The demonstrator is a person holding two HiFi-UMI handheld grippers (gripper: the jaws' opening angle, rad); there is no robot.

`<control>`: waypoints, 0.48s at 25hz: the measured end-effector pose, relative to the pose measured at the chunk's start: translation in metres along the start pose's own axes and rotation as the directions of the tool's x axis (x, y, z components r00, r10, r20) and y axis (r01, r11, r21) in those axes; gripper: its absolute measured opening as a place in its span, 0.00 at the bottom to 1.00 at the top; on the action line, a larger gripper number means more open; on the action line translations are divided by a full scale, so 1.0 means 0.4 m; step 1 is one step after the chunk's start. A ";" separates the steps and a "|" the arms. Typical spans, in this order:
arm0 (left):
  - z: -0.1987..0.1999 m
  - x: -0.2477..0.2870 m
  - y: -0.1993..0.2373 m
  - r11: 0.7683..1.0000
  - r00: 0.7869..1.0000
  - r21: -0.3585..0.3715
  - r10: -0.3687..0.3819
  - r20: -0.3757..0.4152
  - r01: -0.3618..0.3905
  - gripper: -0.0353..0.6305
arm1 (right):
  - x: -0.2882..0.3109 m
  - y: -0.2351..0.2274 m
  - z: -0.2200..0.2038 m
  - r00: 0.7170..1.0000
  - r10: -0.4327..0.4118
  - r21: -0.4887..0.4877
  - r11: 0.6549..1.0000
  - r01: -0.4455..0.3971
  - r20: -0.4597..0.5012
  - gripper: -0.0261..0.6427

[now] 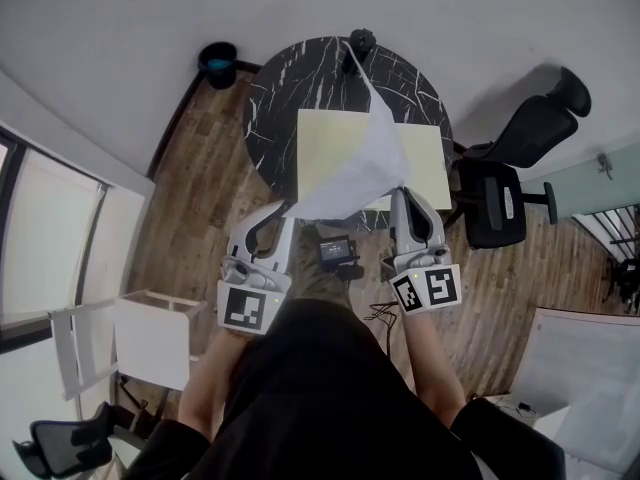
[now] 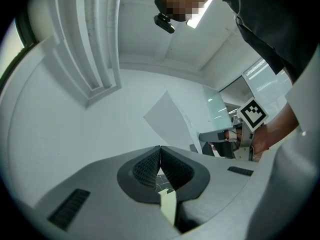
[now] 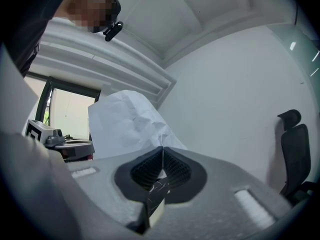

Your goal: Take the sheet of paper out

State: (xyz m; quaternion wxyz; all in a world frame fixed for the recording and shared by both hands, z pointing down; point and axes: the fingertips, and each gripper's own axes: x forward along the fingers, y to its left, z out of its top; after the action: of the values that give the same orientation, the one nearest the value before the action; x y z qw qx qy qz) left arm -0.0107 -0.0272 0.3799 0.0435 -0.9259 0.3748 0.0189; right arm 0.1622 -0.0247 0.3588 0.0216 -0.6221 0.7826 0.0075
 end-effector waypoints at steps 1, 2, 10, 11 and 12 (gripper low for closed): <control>0.000 0.001 -0.001 1.000 1.000 -0.003 -0.003 0.000 0.003 0.06 | 0.000 -0.001 0.001 1.000 -0.003 -0.001 1.000 0.003 -0.001 0.04; 0.003 0.002 -0.002 1.000 1.000 -0.002 -0.006 0.005 0.006 0.06 | -0.001 -0.002 0.001 1.000 -0.006 -0.003 1.000 0.006 -0.001 0.04; 0.001 0.016 0.003 1.000 1.000 -0.010 -0.023 0.007 0.023 0.06 | 0.018 0.016 -0.016 0.999 -0.034 -0.046 0.998 0.033 -0.013 0.04; 0.000 0.016 0.003 1.000 1.000 -0.008 -0.026 0.008 0.026 0.06 | 0.021 0.018 -0.017 0.999 -0.035 -0.048 0.998 0.035 -0.014 0.04; -0.002 0.015 0.005 1.000 1.000 -0.011 -0.027 0.005 0.027 0.06 | 0.023 0.020 -0.018 0.999 -0.037 -0.050 0.998 0.036 -0.014 0.04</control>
State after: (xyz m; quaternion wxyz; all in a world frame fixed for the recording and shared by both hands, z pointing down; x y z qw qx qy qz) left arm -0.0079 -0.0328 0.3802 0.0398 -0.9310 0.3620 0.0228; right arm 0.1522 -0.0322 0.3655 0.0002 -0.6366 0.7709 0.0220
